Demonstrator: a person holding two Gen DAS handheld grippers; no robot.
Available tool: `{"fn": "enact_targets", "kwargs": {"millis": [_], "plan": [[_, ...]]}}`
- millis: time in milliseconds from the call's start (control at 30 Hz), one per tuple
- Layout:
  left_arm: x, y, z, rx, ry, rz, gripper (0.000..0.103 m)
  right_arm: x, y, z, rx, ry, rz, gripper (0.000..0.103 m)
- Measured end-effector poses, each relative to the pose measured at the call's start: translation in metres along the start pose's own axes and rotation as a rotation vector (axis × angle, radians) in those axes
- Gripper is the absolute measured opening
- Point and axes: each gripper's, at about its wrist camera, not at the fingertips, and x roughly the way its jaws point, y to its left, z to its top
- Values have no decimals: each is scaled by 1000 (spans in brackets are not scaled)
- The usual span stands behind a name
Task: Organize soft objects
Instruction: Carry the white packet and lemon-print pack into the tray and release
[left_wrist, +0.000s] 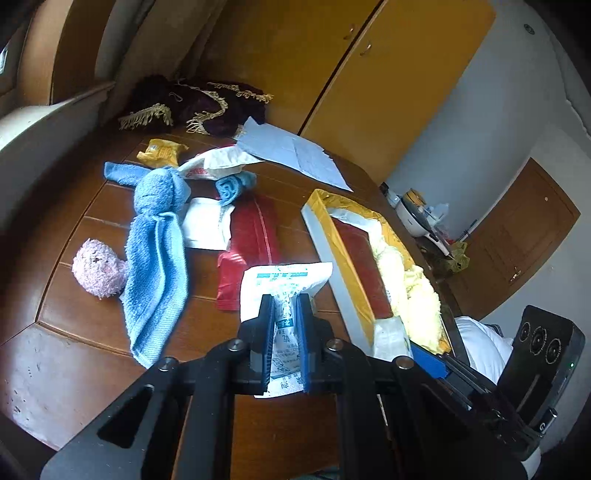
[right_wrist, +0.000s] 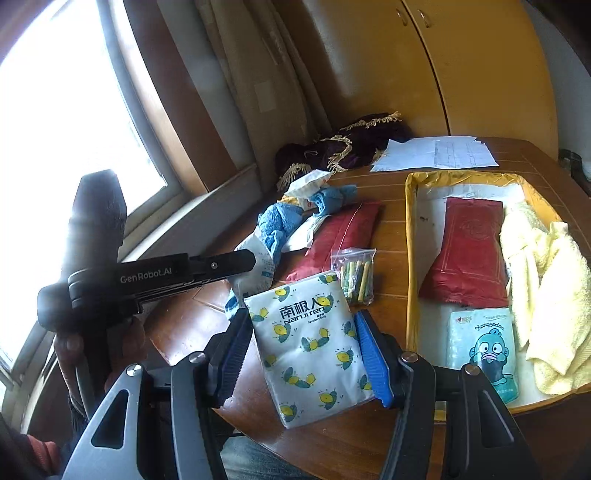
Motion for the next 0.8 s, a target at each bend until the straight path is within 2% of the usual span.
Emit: {"fn": "enact_targets", "kwargs": {"millis": [133, 333, 433, 567, 800], "plan": [[-1, -29, 6, 52, -7, -41, 9, -10, -9, 6, 19, -32, -11, 59], [21, -74, 27, 113, 13, -137, 9, -32, -52, 19, 114, -93, -119, 59], [43, -90, 38, 118, 52, -181, 9, -39, -77, 23, 162, -110, -174, 59], [80, -109, 41, 144, 99, -161, 9, -38, -102, 21, 216, -106, -214, 59], [125, -118, 32, 160, 160, -92, 9, -26, -116, 14, 244, -93, -256, 59]]}}
